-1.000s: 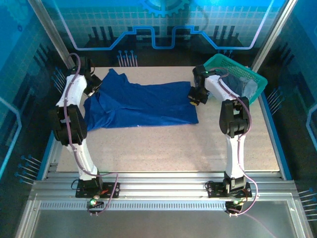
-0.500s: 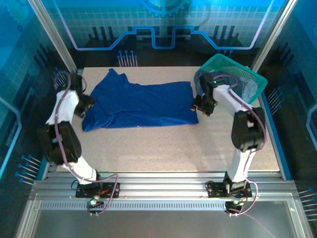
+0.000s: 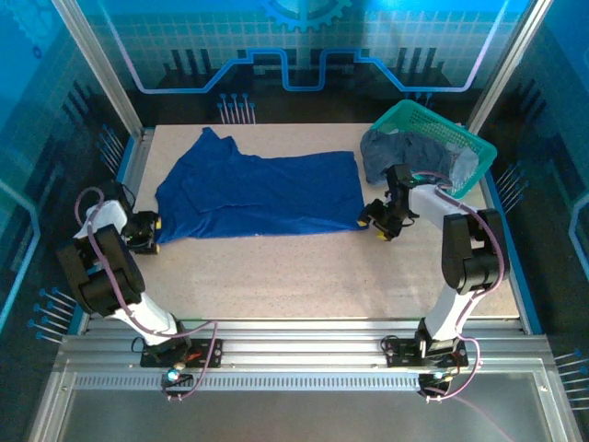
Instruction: Fold and stack the t-shirts
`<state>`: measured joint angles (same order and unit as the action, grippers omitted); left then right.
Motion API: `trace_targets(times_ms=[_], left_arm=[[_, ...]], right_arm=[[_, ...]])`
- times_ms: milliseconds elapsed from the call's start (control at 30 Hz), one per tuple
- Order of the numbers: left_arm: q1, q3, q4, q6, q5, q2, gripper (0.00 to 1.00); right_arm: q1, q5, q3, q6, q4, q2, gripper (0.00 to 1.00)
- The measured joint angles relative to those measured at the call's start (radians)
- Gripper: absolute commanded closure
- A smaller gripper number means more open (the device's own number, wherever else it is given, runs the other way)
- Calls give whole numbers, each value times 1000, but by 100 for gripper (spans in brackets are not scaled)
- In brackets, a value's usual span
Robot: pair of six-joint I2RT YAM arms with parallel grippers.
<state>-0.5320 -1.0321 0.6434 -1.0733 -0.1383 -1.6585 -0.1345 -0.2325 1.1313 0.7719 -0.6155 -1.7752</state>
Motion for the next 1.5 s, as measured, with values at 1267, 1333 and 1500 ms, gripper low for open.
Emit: trace_targets(times_ms=[1267, 1333, 1500], left_arm=[[11, -109, 143, 115, 128, -40, 100], [27, -76, 156, 111, 141, -9, 100], [91, 68, 201, 72, 191, 109, 100]], right_arm=[[-72, 213, 94, 16, -164, -51, 100], [-74, 229, 63, 16, -186, -23, 100], [-74, 280, -37, 17, -251, 68, 100]])
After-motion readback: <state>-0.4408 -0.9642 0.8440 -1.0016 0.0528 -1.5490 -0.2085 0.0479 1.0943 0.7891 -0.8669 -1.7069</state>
